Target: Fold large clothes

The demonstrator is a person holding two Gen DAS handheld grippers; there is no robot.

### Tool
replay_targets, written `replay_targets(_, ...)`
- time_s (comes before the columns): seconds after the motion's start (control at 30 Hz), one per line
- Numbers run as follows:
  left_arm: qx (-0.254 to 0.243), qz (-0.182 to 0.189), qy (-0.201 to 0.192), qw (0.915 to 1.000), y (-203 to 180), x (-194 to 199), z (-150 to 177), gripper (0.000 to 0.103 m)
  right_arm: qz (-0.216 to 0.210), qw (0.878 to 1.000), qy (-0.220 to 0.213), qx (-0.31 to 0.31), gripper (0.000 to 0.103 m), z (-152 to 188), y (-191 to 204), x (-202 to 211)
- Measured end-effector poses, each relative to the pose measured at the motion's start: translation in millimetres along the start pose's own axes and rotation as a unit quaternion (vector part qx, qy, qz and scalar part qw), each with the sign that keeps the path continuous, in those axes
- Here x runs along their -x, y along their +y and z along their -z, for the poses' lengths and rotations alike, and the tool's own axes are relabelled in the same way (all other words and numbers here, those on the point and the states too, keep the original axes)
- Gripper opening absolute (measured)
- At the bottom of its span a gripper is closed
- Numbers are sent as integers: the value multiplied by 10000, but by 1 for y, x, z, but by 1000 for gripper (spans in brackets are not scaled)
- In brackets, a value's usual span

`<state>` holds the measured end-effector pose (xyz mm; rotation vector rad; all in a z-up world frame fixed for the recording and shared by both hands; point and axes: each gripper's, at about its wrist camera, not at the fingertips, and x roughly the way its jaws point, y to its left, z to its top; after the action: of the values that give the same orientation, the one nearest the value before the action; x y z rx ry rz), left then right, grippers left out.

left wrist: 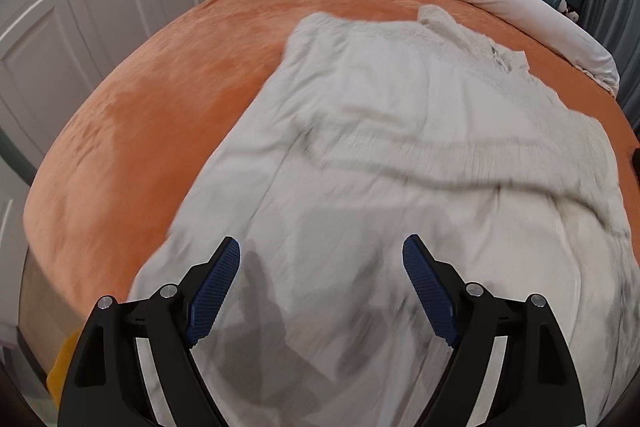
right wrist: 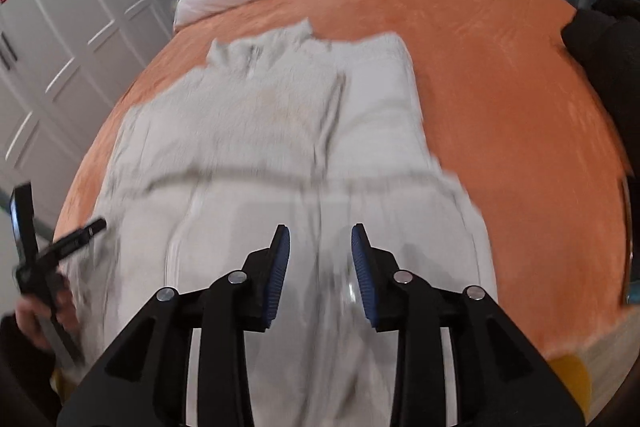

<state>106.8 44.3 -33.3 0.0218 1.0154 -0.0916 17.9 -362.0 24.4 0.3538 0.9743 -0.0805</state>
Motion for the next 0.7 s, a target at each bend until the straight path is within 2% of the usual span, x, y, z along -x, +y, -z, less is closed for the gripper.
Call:
replay_targets(0.17,-35,-42,335,9994,24,19,37,82,94,9990,428,1,33,61,-6,19)
replay_targets(0.23,-118,-87,322,9994,33,34,48,82,247,9985,486,-53,44,80,-16,36)
replay_targets(0.33,-64,-211,311,9993,53,56,63,82,393,9979,472,-210,48,98,-29,58)
replay_targets(0.47,366,-166,733,9965,84,68,82,82,258,9962,688,-475,49,119,-47,82)
replay_targets(0.53,586,-63,936,9939,92,72,92,82,500,9955,730,-330,60,126,-45,90)
replay_targets(0.57,655,40,1009,9927,95,76,98,82,606,9952,728,-252,61,129,-45,95)
replay_targets(0.63,590,100,1019,9930,95,84,106,82,589,9947,794,-297,62,136,-50,98)
replay_targets(0.7,412,205,1063,9933,88,90,114,82,390,9926,974,-612,63,146,-60,97)
